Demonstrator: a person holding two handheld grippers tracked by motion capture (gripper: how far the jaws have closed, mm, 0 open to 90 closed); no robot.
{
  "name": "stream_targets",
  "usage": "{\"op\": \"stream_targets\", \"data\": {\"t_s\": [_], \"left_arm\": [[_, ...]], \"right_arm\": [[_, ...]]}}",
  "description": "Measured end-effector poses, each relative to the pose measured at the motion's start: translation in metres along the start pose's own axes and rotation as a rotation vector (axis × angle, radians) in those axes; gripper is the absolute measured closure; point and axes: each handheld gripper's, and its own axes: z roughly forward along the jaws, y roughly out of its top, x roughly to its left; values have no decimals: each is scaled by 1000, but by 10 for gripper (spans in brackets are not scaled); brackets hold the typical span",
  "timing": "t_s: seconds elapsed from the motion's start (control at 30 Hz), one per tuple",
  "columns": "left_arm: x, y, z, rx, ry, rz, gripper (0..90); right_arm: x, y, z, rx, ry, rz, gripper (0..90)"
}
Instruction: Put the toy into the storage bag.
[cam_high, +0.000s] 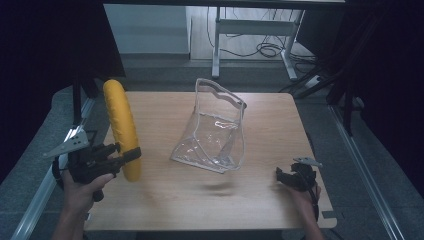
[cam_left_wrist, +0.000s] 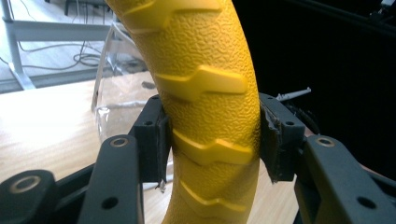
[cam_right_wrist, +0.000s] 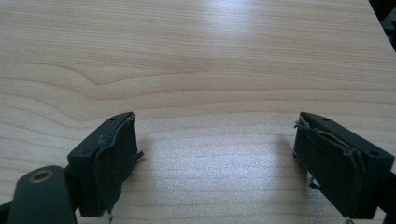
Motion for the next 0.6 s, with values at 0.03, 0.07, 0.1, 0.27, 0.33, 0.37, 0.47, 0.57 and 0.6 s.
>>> {"op": "stream_targets", "data": {"t_s": [0.03, 0.07, 0.1, 0.27, 0.33, 0.37, 0.47, 0.57, 0.6], "left_arm": [[-1, 1, 1, -3, 1, 1, 505], [-1, 2, 3, -6, -1, 4, 505], [-1, 2, 5, -10, -5, 2, 505], [0, 6, 17, -29, 0, -7, 504], [0, 7, 20, -32, 5, -4, 504], [0, 8, 22, -35, 10, -1, 504], [-2, 11, 30, -42, 30, 23, 504], [-5, 16, 38, -55, 49, 40, 504], [-6, 18, 40, -62, 50, 45, 504]], "right_arm": [[0, 0, 0, -2, 3, 1, 138], [0, 0, 0, -2, 3, 1, 138], [0, 0, 0, -4, 4, 2, 138], [0, 0, 0, -2, 3, 1, 138], [0, 0, 0, -2, 3, -1, 138], [0, 0, 0, -4, 3, -2, 138], [-1, 0, 0, -1, 1, -6, 138], [-1, 0, 0, -1, 1, -5, 138], [-1, 0, 0, -1, 1, -5, 138]]}}
